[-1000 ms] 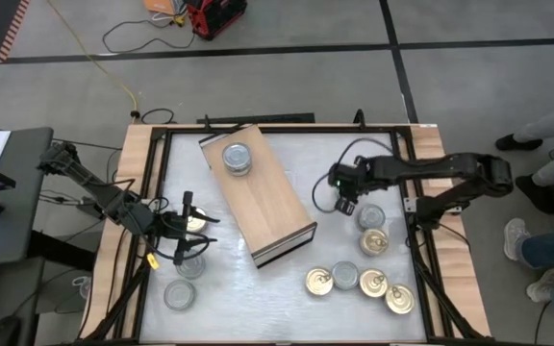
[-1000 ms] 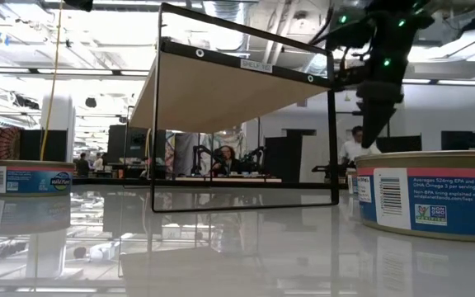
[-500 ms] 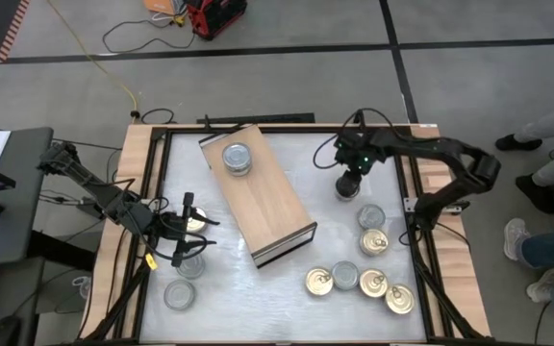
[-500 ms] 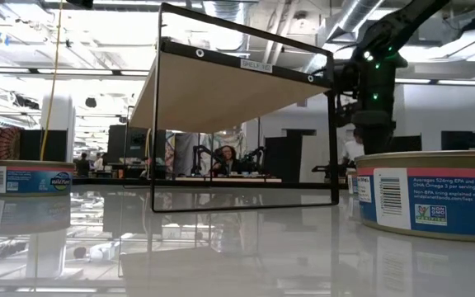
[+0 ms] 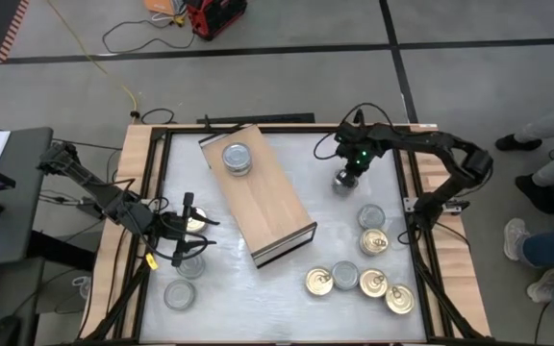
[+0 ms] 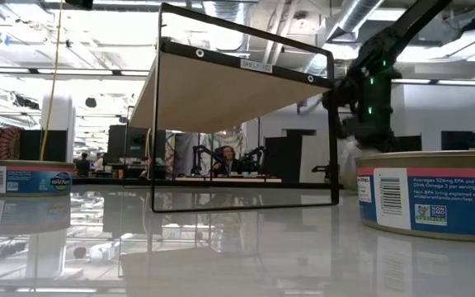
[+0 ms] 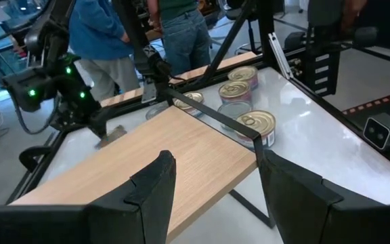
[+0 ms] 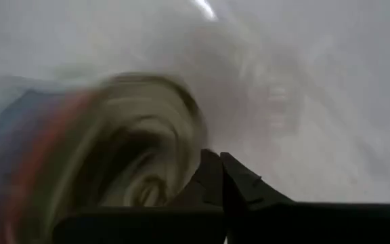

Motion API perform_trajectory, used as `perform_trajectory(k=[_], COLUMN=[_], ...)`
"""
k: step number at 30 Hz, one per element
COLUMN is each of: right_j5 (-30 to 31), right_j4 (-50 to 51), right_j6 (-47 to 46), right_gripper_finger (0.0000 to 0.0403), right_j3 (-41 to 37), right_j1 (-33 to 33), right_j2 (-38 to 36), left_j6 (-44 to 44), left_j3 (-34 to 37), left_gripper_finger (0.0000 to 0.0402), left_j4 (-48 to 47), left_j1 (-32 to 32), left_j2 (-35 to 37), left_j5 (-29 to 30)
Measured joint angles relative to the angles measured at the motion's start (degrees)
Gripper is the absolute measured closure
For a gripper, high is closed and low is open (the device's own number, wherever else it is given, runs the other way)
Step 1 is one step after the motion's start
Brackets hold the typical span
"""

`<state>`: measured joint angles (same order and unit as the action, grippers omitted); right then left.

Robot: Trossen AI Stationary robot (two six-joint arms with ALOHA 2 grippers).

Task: Stack canned seafood by type on shelf
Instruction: Put the blue tuna can on the shelf

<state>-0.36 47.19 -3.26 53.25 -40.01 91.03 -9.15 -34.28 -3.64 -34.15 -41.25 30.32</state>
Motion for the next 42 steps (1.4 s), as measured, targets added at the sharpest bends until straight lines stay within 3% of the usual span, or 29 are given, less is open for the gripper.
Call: perform_trajectory(k=[11, 20, 25, 34, 38, 42], right_j5=[2.19, 5.11, 4.58, 4.89, 7.61, 10.02], right_j4=[2.93, 0.25, -4.74, -9.28, -9.3, -9.31], right_j6=[-3.56, 4.32, 8.71, 2.44, -1.21, -3.27], right_gripper_finger=[0.0361, 0.034, 0.0273, 0.0073, 0.0042, 0.005], right_j3=[-0.15, 0.79, 0.84, 0.86, 0.86, 0.86], right_j1=[-7.42, -3.6, 3.2, 10.11, 11.43, 11.84], right_j2=[-0.88, -10.42, -14.14, -12.02, -9.22, -6.69], left_j6=[0.61, 0.51, 0.75, 0.68, 0.69, 1.56], left_j3=[0.0, 0.0, 0.0, 0.0, 0.0, 0.0], left_gripper_finger=[0.0198, 0.0198, 0.0198, 0.0198, 0.0198, 0.0198], left_j4=[-0.06, -0.29, -0.31, -0.4, -0.41, -0.53], left_j1=[0.02, 0.02, 0.02, 0.02, 0.02, 0.02], left_j2=[-0.02, -0.02, -0.02, -0.02, -0.02, -0.02], left_j5=[-0.33, -0.13, -0.06, -0.01, 0.0, 0.0])
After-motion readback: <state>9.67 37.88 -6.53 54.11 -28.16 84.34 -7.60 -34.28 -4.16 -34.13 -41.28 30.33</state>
